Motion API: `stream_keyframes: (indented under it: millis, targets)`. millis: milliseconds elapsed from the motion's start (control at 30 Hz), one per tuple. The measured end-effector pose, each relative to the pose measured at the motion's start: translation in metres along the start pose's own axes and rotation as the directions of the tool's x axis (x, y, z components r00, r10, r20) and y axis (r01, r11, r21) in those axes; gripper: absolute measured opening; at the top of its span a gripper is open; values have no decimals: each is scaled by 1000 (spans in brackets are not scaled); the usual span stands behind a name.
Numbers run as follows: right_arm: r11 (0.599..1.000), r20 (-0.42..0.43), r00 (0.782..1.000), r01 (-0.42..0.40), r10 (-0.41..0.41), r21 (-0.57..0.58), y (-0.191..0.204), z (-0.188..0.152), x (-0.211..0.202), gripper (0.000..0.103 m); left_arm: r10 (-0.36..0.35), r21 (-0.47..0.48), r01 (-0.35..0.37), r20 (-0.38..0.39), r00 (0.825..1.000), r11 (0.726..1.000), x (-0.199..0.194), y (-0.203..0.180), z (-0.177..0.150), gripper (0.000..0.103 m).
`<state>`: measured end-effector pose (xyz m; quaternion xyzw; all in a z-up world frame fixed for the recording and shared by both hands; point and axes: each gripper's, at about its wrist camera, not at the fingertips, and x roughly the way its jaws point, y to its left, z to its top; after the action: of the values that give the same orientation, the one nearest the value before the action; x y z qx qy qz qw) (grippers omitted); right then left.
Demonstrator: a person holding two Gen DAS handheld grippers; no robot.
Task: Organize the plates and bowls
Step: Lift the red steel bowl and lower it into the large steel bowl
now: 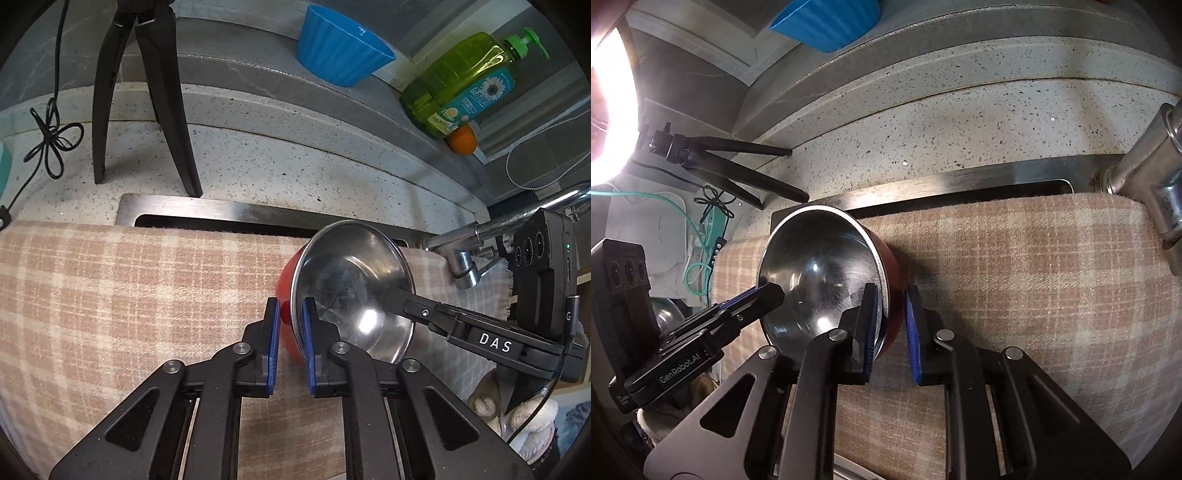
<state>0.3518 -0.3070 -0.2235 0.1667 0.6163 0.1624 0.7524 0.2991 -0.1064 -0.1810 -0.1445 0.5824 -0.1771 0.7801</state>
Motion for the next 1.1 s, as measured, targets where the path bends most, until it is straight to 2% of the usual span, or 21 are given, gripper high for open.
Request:
stream_keyframes:
  millis: [100, 233, 400, 833, 1100]
  targets:
    - [1000, -8, 1000, -3, 3, -10, 2, -5, -2, 15, -5, -3, 5, 9, 1000, 1000, -5, -1, -3, 10]
    - [998, 11, 1000, 28, -27, -55, 13, -12, -9, 15, -13, -8, 13, 22, 1000, 1000, -15, -2, -8, 10]
    - [996, 38, 999, 27, -24, -90, 24, -25, -28, 15, -25, 12, 24, 50, 998, 1000, -35, -7, -18, 10]
    - [986, 105, 994, 9, 9, -165, 58, -77, -81, 15, -57, 64, 49, 123, 991, 997, -93, -16, -66, 10]
    - [979, 109, 994, 4, 19, -203, 75, -114, -99, 15, -79, 60, 71, 157, 984, 996, -123, -15, -97, 10]
